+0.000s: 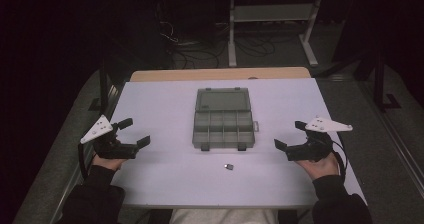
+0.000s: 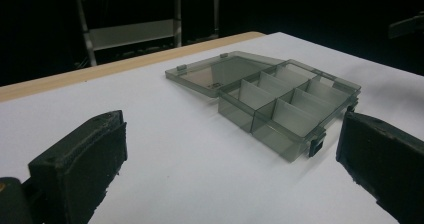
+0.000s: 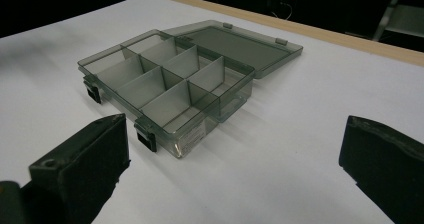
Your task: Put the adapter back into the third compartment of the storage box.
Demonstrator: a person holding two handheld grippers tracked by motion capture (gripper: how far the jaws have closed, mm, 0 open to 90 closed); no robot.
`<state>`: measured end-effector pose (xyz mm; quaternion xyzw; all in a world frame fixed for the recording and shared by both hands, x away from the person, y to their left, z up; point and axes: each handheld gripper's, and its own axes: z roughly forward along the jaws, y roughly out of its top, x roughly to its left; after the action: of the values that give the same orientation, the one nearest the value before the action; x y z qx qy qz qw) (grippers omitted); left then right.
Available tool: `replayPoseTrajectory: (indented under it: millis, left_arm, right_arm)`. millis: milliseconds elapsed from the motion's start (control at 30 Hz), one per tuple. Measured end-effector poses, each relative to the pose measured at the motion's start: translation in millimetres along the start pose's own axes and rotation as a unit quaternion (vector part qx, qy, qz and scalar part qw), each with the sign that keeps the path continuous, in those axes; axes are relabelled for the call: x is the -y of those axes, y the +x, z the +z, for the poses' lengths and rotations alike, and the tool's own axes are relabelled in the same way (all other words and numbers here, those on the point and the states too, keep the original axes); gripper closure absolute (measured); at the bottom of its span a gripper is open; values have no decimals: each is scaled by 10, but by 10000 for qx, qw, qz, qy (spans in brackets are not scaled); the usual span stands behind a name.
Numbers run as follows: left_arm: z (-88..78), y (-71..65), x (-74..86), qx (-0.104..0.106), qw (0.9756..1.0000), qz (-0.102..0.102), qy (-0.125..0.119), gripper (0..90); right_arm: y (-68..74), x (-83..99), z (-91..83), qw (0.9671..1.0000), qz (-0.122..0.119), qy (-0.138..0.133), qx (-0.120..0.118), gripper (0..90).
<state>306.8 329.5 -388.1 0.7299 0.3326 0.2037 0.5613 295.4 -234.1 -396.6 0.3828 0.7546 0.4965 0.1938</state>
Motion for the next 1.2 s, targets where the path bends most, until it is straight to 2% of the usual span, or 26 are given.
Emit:
replayPoseTrajectory:
  millis: [700,1033,1200]
  left_arm:
    - [9,-5,-1,-25,10000,-8,27,0]
    - [12,-9,0,-6,10000,-1,36,0]
    - [10,-9,0,-12,10000,-10,35,0]
  right_arm:
    - [159,-151,98,9990,-265,258,-243,0]
    - [284,-245,184,9975,-433,373,-419,0]
    - [349,-284,249,9960,-528,529,-481,0]
